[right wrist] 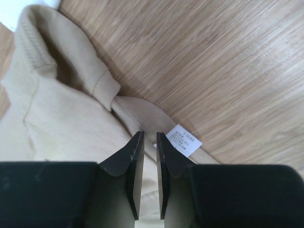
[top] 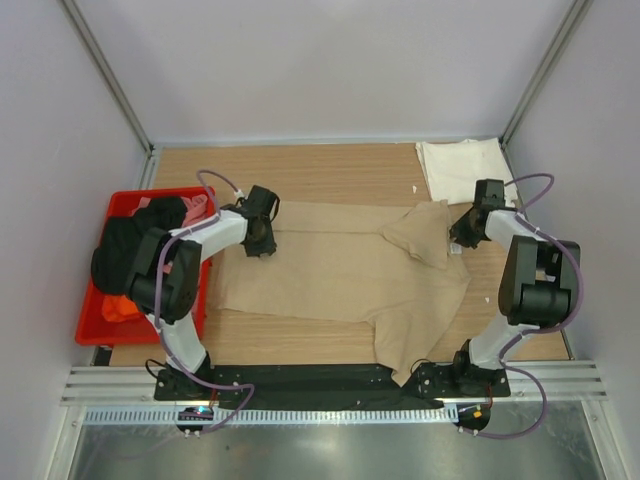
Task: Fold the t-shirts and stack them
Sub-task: Fold the tshirt
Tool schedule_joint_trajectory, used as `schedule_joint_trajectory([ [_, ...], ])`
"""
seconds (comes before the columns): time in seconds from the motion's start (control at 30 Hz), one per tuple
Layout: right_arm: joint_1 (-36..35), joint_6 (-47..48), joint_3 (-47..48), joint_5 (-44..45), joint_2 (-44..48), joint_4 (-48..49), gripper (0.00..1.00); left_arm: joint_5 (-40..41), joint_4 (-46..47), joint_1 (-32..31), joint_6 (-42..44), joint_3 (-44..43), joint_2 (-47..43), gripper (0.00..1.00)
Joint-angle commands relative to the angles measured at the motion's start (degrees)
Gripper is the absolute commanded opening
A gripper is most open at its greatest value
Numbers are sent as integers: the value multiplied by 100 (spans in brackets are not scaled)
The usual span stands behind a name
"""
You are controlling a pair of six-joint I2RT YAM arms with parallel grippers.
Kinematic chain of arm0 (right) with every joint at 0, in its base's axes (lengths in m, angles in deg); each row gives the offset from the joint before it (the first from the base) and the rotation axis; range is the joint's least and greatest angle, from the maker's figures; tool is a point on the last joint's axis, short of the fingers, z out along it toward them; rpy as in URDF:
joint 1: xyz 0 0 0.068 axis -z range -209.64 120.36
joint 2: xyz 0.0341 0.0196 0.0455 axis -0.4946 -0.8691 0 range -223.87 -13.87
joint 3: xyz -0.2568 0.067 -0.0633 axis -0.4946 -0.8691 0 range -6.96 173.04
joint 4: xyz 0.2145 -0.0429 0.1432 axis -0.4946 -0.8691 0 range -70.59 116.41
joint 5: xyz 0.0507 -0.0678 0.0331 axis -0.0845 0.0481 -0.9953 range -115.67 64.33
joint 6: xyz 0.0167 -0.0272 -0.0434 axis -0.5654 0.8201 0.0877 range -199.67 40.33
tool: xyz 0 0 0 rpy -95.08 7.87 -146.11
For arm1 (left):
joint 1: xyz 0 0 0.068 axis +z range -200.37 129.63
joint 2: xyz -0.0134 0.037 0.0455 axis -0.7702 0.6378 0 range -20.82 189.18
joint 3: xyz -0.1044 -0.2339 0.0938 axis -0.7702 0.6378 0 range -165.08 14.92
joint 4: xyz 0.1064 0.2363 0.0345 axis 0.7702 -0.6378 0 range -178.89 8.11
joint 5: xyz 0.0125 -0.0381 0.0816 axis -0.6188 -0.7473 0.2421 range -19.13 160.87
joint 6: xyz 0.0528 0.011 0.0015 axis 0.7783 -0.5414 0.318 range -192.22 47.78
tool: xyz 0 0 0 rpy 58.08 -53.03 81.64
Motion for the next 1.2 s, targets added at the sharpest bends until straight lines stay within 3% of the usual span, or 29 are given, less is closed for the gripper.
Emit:
schedule_joint_trajectory([
  [0.0,19,308,97,-49,-211,377,23,590,-100,29,-250,335,-220,36],
  [0.13,72,397,124,452,-265,447,23,837,-196,29,-347,494,-326,36],
  [0.27,72,432,203,392,-238,553,24,1039,-302,29,-522,608,-274,36],
  [0.47,37,590,335,-493,225,368,32,477,-240,29,-479,538,-545,38],
  [0.6,-33,687,282,-1145,614,26,38,258,-504,29,-303,-5,-801,41],
  [0.67,-68,669,142,-1278,737,-114,40,-284,-452,11,-110,-278,-967,45],
  [0.73,-77,660,80,-1279,807,-273,41,-874,-84,-6,-92,-323,-1195,59],
  [0.8,-86,748,19,-1322,834,-291,42,-1811,599,-6,-275,-245,-1301,61],
  [0.9,-95,845,9,-1191,703,-405,43,-2396,1461,-138,-654,-182,-1294,61],
  [1.03,-322,985,36,-1367,578,-528,43,-2599,1693,-296,-812,-481,-925,59],
  [1.17,-947,1248,115,-736,842,-624,43,-2539,1667,-314,-830,-587,-722,60],
])
